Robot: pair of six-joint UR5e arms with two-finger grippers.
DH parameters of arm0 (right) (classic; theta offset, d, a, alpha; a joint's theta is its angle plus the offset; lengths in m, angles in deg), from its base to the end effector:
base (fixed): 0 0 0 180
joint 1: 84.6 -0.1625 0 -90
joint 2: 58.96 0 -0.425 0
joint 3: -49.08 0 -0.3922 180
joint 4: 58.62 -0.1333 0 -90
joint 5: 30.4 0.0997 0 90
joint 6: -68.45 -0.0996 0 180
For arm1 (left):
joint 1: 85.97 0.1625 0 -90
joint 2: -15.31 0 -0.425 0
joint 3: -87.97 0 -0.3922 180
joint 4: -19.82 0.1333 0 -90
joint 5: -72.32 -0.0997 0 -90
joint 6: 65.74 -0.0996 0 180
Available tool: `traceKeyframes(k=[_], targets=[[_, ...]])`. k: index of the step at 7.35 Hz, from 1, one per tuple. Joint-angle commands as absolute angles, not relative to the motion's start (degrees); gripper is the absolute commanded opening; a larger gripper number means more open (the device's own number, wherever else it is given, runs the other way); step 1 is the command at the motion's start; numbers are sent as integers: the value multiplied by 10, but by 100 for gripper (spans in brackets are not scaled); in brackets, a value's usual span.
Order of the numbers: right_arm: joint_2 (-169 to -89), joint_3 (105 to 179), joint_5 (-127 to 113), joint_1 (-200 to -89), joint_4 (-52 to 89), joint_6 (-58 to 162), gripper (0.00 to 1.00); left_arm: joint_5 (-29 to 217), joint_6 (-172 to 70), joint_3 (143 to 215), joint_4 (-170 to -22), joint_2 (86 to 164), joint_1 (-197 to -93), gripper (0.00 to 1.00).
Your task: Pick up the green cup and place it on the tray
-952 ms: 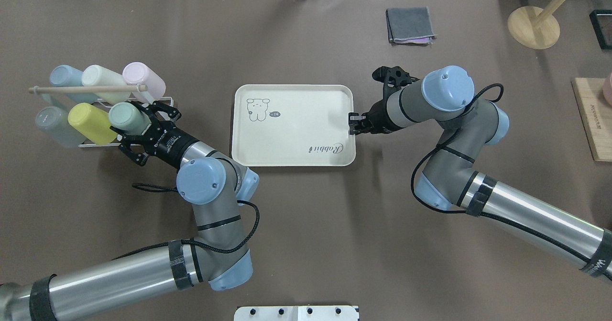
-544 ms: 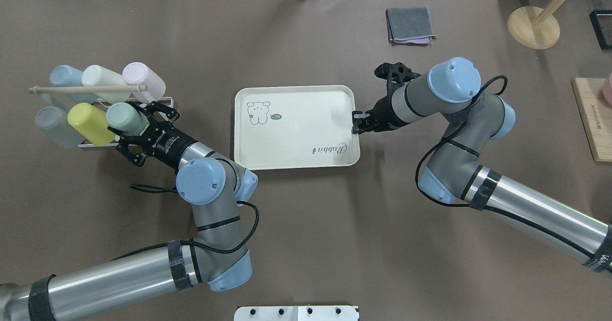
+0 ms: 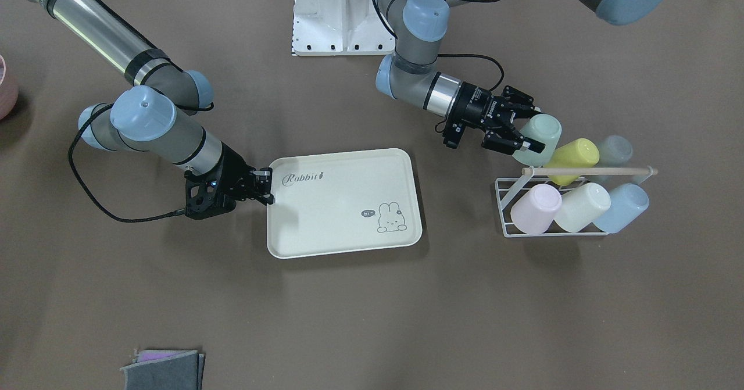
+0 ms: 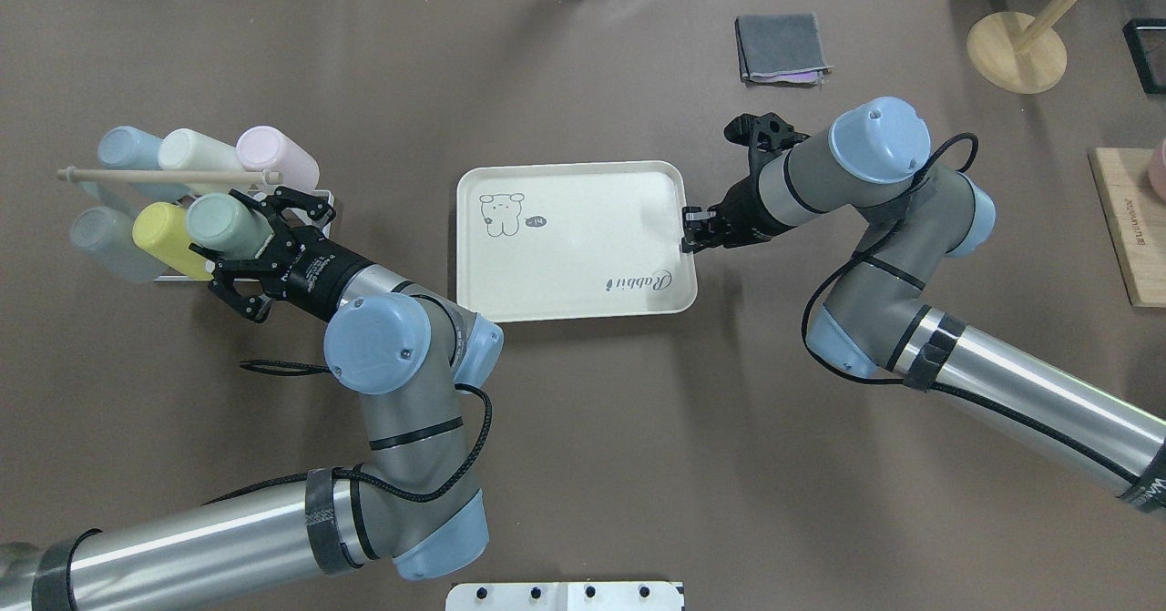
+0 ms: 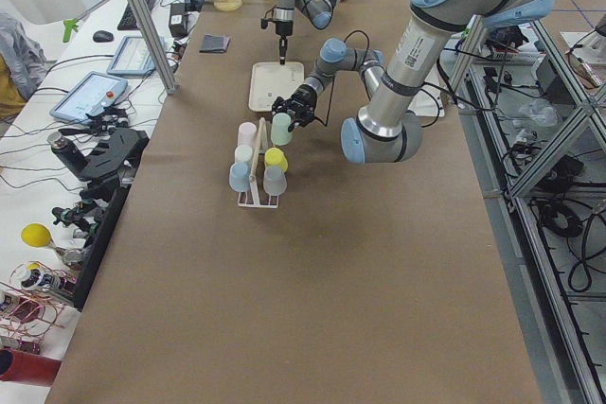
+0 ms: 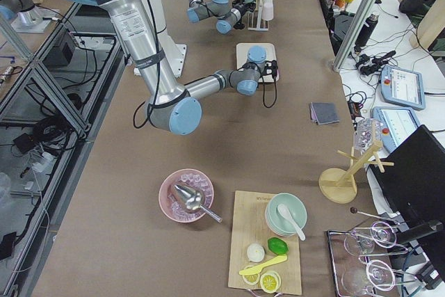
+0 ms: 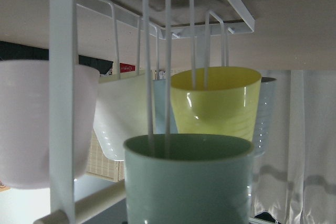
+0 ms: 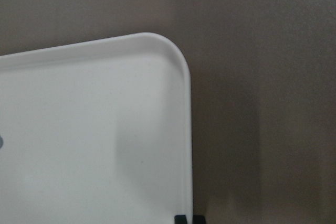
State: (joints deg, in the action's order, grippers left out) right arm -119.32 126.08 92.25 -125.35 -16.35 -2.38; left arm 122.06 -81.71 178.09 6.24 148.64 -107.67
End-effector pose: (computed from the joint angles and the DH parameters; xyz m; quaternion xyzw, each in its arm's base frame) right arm -0.4819 -0.5203 0.3660 0.0492 -0.5617 0.0050 0.8259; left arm 0.5017 -0.4124 0.3199 -0.0936 -0.4137 0.6764 0.6021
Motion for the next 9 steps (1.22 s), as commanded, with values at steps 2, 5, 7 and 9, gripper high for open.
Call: traceKeyframes(k=[2, 5, 7, 9], targets=[[-1194, 1258, 923, -1253, -166, -33, 100, 1261, -817, 1875, 94, 1486, -1078, 6], [-1194, 1262, 949, -1299, -162, -32, 100, 1342, -713, 1884, 79, 1524, -1078, 4], [-1198, 1304, 988, -1351, -100, -29, 100, 1394, -591, 1883, -15, 1529, -1078, 4], [-1251, 1376, 989, -1385, -65, -20, 100, 1450, -426, 1879, -147, 1524, -1079, 2]])
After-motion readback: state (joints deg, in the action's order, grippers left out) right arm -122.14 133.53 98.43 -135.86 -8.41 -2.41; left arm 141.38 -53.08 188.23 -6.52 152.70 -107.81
